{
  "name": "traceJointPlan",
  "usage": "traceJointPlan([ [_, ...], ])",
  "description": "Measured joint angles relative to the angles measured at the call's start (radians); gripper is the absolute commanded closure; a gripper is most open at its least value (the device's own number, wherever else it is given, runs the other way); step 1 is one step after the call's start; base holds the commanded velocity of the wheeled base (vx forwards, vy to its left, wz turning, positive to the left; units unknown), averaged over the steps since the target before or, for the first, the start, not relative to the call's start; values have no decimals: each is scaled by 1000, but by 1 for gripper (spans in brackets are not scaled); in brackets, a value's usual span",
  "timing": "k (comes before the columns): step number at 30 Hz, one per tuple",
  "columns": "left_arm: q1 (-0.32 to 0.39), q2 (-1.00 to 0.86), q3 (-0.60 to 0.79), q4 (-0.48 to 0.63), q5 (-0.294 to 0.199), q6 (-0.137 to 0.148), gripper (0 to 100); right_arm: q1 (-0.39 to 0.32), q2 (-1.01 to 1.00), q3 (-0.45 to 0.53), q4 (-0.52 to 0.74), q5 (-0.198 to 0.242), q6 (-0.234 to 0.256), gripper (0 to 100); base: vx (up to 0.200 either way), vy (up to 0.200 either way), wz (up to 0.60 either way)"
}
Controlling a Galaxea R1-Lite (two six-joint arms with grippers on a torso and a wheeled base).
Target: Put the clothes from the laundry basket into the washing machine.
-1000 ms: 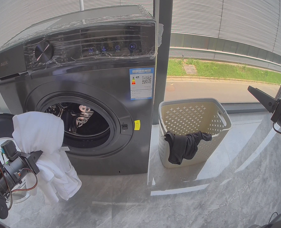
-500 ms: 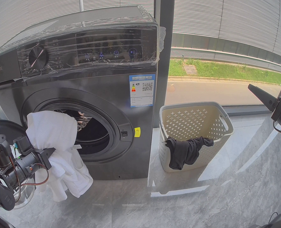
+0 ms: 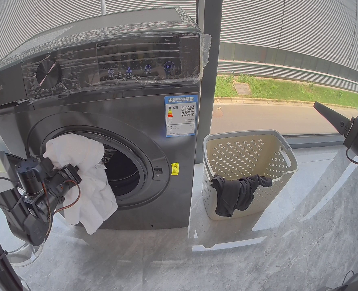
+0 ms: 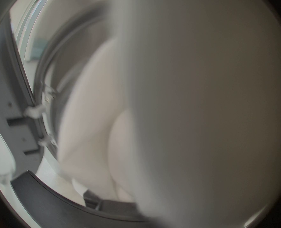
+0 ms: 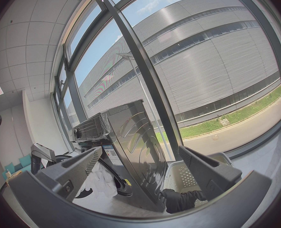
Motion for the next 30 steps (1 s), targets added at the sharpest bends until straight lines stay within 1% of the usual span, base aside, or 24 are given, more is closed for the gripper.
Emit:
traceJointPlan([
  [2,-23,41,-17,-19,14,-37,100,-3,10,-11,0,0,0,0,0,0,0],
  [6,-46,124,-64,-26,49,-84,100,-7,30,-35,0,0,0,0,0,0,0],
  [7,-49,143,-85,-26,58,-100,100,-7,36,-40,0,0,-1,0,0,0,0],
  [8,-51,167,-120,-27,73,-126,100,-8,42,-45,0,0,-1,0,0,0,0],
  [9,-52,175,-131,-27,78,-133,100,-8,44,-47,0,0,-1,0,0,0,0],
  [11,-55,207,-184,-27,103,-163,100,-9,52,-52,0,0,-2,0,0,0,0],
  [13,-56,235,-233,-27,127,-188,100,-9,58,-56,0,0,-2,0,0,0,0],
  [14,-57,254,-270,-28,144,-208,100,-9,61,-58,0,0,-2,0,0,0,0],
  [15,-57,260,-280,-27,150,-215,100,-10,62,-58,0,0,-2,0,0,0,0],
  [18,-61,297,-352,-28,183,-270,100,-10,70,-61,0,0,-2,0,0,0,0],
  [19,-64,307,-367,-28,188,-280,100,-10,72,-61,0,0,-2,0,0,0,0],
  [20,-66,316,-381,-28,193,-285,100,-10,74,-62,0,0,-3,0,0,0,0],
  [21,-67,327,-396,-27,195,-284,100,-11,77,-63,0,0,-3,0,0,0,0],
  [22,-68,335,-410,-26,195,-277,100,-11,79,-64,0,0,-2,0,0,0,0],
  [24,-70,352,-446,-26,193,-249,100,-11,84,-66,0,0,-2,0,0,0,0],
  [26,-74,364,-483,-26,189,-228,100,-11,88,-69,0,0,-2,0,0,0,0],
  [30,-83,387,-575,-27,180,-209,100,-11,95,-72,0,0,-2,0,0,0,0],
])
